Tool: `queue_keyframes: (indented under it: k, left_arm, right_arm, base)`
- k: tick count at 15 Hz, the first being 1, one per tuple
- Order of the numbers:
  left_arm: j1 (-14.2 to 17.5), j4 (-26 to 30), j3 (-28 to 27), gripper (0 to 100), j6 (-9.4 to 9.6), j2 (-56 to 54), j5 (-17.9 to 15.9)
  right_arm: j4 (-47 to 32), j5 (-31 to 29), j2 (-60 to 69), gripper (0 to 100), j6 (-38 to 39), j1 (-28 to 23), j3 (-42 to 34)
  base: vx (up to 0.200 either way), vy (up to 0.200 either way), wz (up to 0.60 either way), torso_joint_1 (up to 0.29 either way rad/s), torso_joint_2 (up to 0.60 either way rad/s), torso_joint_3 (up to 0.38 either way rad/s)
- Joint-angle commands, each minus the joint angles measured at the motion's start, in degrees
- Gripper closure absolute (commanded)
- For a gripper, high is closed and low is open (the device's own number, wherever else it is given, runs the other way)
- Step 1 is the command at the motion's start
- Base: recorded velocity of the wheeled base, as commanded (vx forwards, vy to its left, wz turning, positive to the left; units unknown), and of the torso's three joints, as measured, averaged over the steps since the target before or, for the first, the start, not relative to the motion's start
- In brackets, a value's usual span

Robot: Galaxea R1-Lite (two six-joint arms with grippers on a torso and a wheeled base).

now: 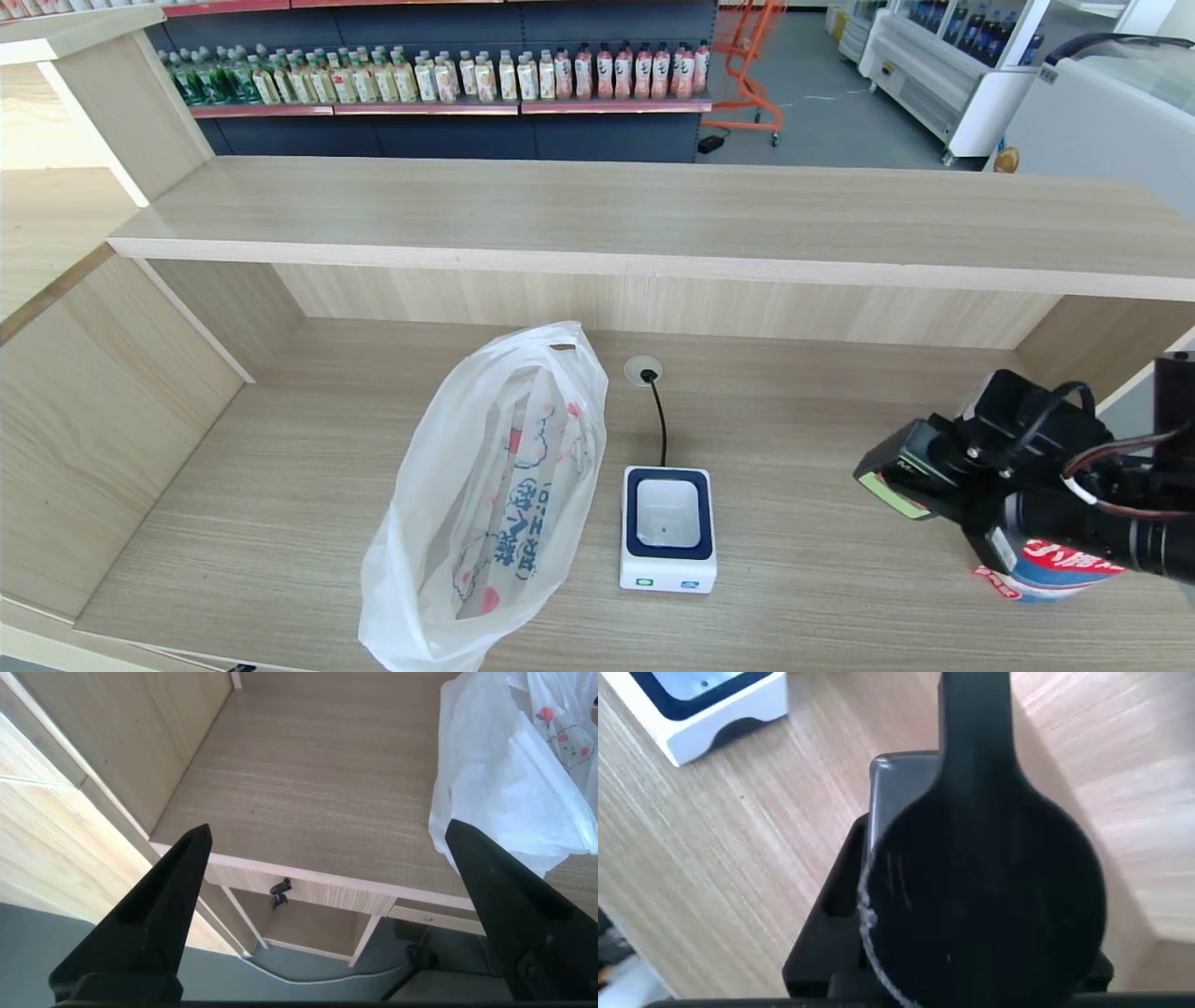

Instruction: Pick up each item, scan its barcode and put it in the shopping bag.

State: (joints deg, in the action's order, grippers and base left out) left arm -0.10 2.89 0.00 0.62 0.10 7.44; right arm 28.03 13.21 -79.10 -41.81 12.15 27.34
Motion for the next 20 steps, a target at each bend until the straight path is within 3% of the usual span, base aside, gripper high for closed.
queue_keyframes:
  k: [1, 4, 6, 8, 11, 13, 15, 20]
  left_arm:
    - [0.0, 0.0, 0.0, 0, -0.01, 0.0, 0.0]
    - [0.0, 0.0, 0.0, 0, -0.01, 0.0, 0.0]
    - [0.0, 0.0, 0.0, 0, -0.01, 0.0, 0.0]
    - [0.0, 0.0, 0.0, 0, -0.01, 0.0, 0.0]
    - [0.0, 0.0, 0.0, 0, -0.01, 0.0, 0.0]
    - [0.0, 0.0, 0.0, 0, -0.01, 0.0, 0.0]
    - [0.0, 0.0, 0.0, 0, -0.01, 0.0, 0.0]
    - [0.0, 0.0, 0.0, 0, -0.01, 0.0, 0.0]
  right_arm:
    - [3.2, 3.5, 10.4, 100, -14.6, -1.7, -1.9]
    - [7.6, 24.2, 9.2, 100, -44.8, -5.4, -1.9]
    - [7.1, 37.3, 4.1, 100, -77.8, -3.4, -2.2]
    - [3.3, 38.1, 2.9, 100, -96.9, 0.9, -2.1]
    - [-0.1, 39.0, 1.5, 100, -110.1, 7.4, 0.2]
    - [0.0, 43.8, 0.2, 100, -114.6, 10.8, 1.4]
    - [0.1, 46.6, -1.8, 100, -116.6, 12.1, 2.0]
    - [0.2, 46.8, -5.5, 100, -119.0, 13.3, 3.9]
  base:
    - [0.0, 0.0, 0.0, 0.0, 0.0, 0.0]
    - [0.0, 0.0, 0.0, 0.0, 0.0, 0.0]
    - [0.0, 0.0, 0.0, 0.0, 0.0, 0.0]
    - [0.0, 0.0, 0.0, 0.0, 0.0, 0.0]
    - [0.0, 0.0, 0.0, 0.0, 0.0, 0.0]
    - [0.0, 0.0, 0.0, 0.0, 0.0, 0.0]
    - [0.0, 0.0, 0.0, 0.0, 0.0, 0.0]
    - [0.0, 0.0, 0.0, 0.0, 0.0, 0.0]
